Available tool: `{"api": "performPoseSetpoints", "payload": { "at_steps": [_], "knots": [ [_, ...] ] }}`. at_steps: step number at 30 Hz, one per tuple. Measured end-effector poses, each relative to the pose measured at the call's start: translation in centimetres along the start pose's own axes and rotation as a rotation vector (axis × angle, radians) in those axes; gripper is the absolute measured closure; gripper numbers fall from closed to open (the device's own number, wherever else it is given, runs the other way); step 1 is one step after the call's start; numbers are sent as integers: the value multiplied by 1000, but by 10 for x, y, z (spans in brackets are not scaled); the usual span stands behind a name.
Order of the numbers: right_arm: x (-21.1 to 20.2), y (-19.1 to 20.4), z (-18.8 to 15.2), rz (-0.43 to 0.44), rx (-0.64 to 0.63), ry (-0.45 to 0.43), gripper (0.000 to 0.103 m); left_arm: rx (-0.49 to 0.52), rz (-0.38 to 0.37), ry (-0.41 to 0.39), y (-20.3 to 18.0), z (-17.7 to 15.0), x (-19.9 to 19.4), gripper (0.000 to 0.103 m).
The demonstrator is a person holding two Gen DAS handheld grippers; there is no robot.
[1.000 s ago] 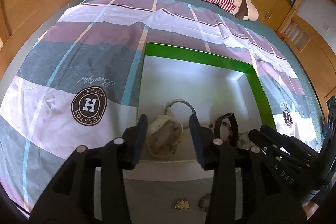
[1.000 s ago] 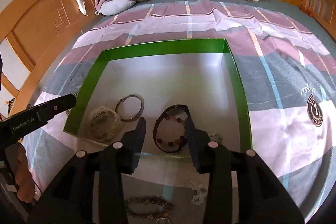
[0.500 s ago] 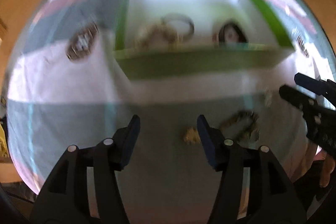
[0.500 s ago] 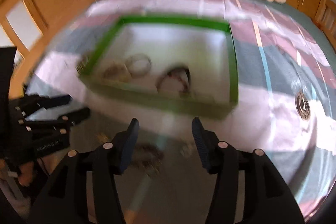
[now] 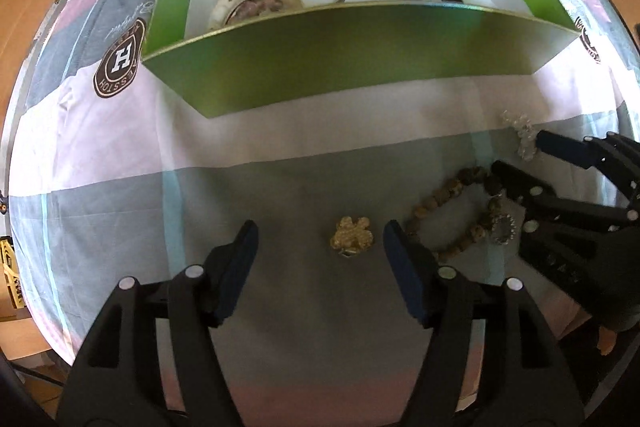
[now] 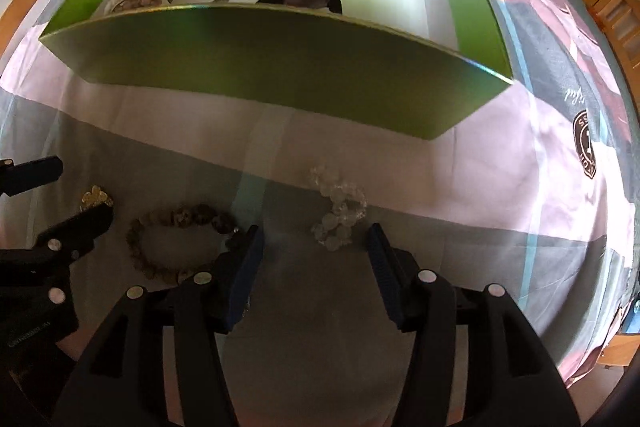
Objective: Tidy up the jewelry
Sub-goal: 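Move the left tool to the gold flower brooch while the right tool moves to the clear crystal bracelet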
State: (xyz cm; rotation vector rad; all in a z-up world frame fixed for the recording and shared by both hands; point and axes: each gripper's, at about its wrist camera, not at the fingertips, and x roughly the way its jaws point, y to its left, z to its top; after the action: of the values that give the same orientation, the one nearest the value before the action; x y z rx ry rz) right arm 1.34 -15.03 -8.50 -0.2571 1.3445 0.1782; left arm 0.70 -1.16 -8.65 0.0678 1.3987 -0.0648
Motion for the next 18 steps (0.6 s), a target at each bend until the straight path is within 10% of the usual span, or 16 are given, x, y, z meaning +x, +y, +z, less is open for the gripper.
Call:
{"api": "performPoseSetpoints", "payload": {
  "at_steps": [7, 13, 18],
  "knots": [
    [-4, -2, 1, 48, 34, -23, 83, -5, 10, 10, -1, 0, 8, 53],
    [-6, -5, 1, 57, 60, -35, 87, -27, 4, 2, 3, 4, 8, 82],
    [-10, -9, 4, 60, 77, -51, 87, -65, 12, -8, 23, 13, 2, 82]
  ]
}}
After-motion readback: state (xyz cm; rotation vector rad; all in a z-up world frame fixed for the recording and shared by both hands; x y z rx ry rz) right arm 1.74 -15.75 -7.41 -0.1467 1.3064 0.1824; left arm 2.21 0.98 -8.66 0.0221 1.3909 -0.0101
